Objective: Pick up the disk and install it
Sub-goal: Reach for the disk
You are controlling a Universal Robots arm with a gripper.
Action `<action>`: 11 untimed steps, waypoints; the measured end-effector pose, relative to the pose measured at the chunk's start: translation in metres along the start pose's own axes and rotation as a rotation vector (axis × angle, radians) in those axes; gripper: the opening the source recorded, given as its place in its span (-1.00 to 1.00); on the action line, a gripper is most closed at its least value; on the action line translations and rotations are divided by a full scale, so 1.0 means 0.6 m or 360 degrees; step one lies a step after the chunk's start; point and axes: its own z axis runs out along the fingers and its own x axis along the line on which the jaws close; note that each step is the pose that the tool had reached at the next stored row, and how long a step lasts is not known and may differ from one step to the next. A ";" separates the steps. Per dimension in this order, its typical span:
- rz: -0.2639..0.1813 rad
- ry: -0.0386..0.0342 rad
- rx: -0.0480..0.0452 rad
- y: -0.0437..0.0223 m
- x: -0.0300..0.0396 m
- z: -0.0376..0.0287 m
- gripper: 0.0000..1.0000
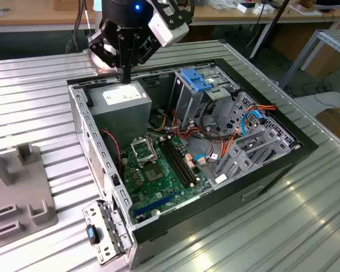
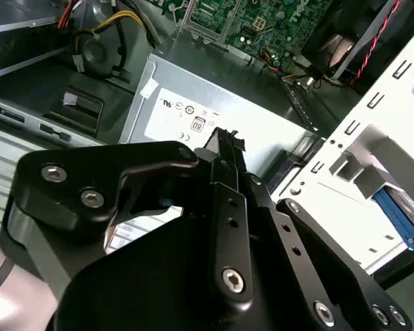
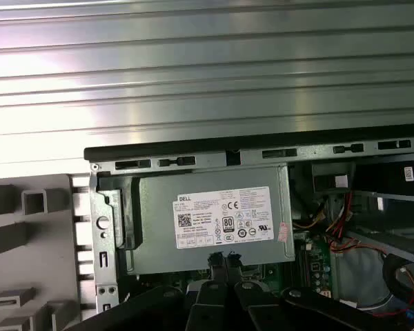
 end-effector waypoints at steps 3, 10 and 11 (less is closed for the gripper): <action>0.0000 0.0000 0.0000 0.000 0.000 0.000 -0.79; 0.0000 0.0000 0.0000 0.000 0.000 0.000 -0.79; 0.0000 0.0000 0.0000 0.000 0.000 0.000 -0.79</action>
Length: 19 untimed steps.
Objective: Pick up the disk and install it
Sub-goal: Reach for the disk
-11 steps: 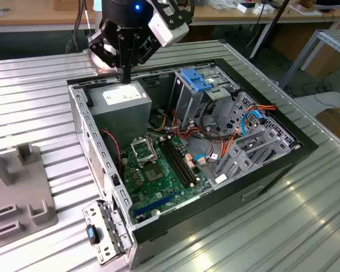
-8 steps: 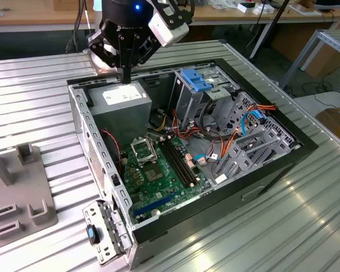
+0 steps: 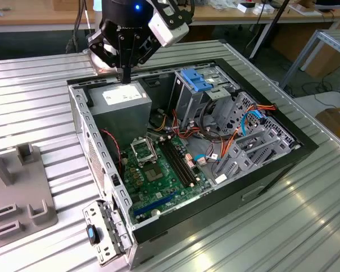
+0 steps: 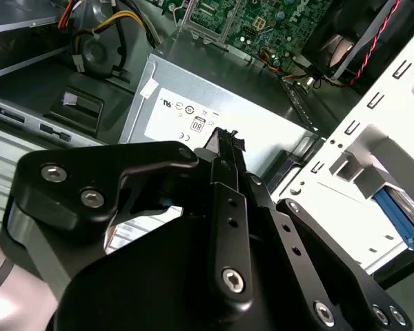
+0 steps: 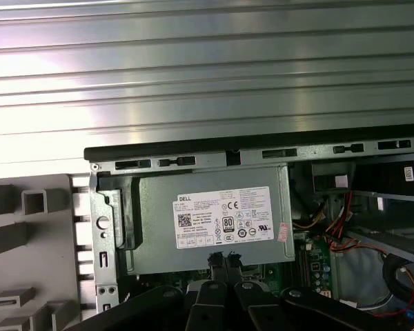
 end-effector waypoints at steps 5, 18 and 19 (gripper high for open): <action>0.0000 0.0000 0.0000 0.000 0.004 0.000 -0.79; 0.0000 0.0000 0.0000 -0.005 0.067 -0.002 -0.79; 0.0000 0.0000 0.0000 -0.006 0.073 -0.002 -0.79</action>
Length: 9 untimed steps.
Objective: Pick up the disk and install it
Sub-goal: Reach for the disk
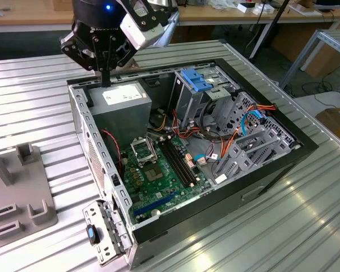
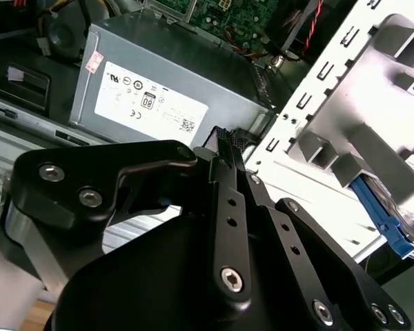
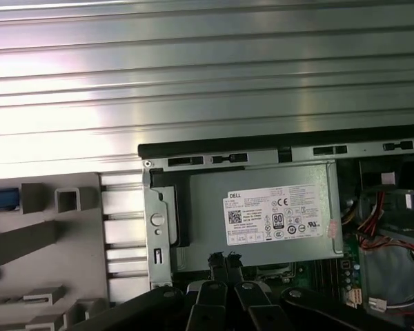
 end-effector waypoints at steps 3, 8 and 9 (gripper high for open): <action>0.0000 0.0000 0.0000 -0.001 0.016 0.000 -0.79; 0.0000 0.0000 0.0000 -0.003 0.034 -0.001 -0.79; 0.0000 0.0000 0.0000 -0.003 0.037 -0.001 -0.79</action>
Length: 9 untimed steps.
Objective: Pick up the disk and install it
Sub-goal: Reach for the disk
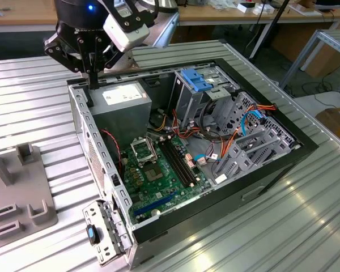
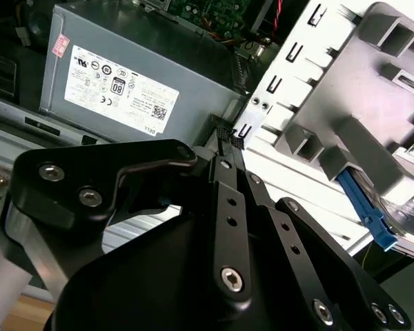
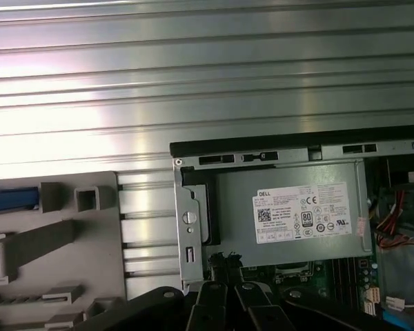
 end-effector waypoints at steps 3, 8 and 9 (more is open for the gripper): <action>0.0000 0.0000 0.0000 -0.001 0.015 0.000 -0.79; 0.0000 0.0000 0.0000 -0.004 0.053 -0.001 -0.79; 0.0000 0.0000 0.0000 -0.005 0.061 -0.001 -0.79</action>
